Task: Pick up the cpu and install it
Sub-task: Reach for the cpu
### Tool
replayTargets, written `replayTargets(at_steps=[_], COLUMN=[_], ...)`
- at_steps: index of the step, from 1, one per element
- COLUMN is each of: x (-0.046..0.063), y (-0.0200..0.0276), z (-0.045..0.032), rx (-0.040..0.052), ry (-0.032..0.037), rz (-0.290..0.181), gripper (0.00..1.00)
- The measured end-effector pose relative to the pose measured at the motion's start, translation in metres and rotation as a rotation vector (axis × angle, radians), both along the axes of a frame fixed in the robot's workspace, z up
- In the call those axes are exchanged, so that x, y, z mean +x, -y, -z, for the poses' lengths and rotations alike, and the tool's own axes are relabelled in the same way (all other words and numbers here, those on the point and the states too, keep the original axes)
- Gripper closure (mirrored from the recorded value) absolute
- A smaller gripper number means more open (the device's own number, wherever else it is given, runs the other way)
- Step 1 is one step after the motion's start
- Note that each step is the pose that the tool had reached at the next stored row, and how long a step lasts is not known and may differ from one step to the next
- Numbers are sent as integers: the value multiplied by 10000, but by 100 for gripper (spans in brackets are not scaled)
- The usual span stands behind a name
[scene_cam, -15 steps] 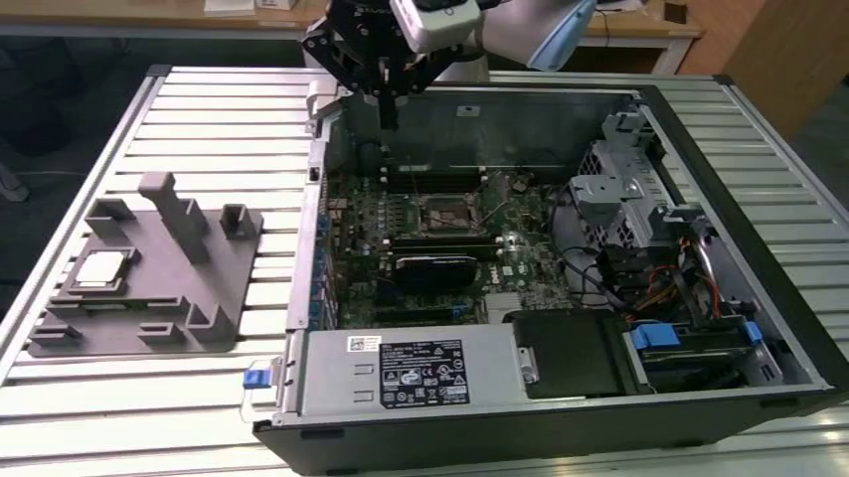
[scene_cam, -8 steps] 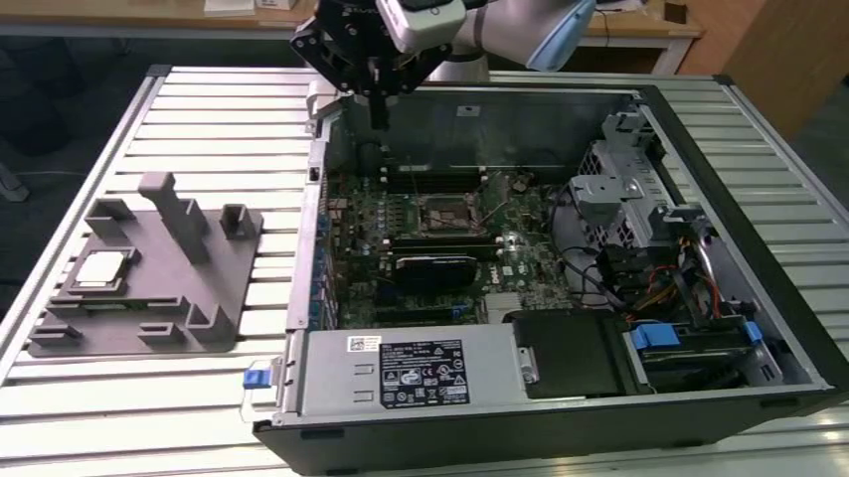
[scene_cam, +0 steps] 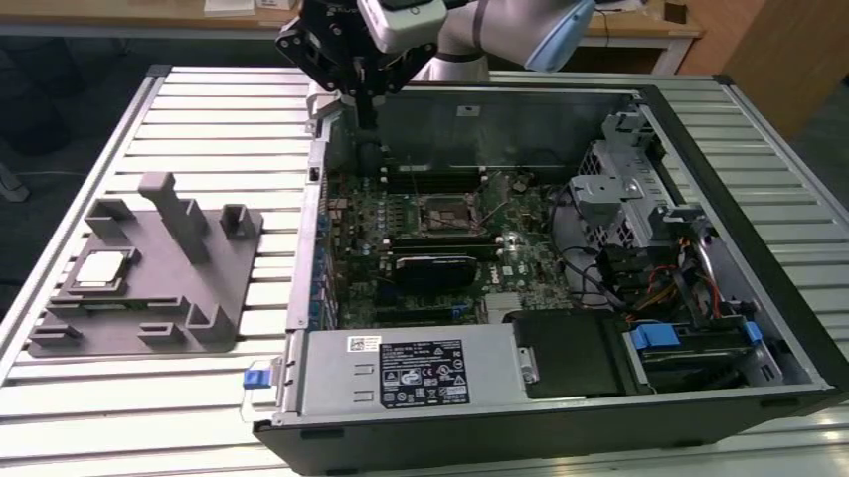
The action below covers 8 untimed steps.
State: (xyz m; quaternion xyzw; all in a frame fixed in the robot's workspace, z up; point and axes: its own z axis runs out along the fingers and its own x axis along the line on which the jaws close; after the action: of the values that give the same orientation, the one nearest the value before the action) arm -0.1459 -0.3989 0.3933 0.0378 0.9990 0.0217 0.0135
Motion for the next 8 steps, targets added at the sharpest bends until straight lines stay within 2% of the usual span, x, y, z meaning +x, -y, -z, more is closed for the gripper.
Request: replayTargets(at_steps=[8], x=[-138], y=[0], z=[0], rx=[1], ry=[16], rz=[0], gripper=[89])
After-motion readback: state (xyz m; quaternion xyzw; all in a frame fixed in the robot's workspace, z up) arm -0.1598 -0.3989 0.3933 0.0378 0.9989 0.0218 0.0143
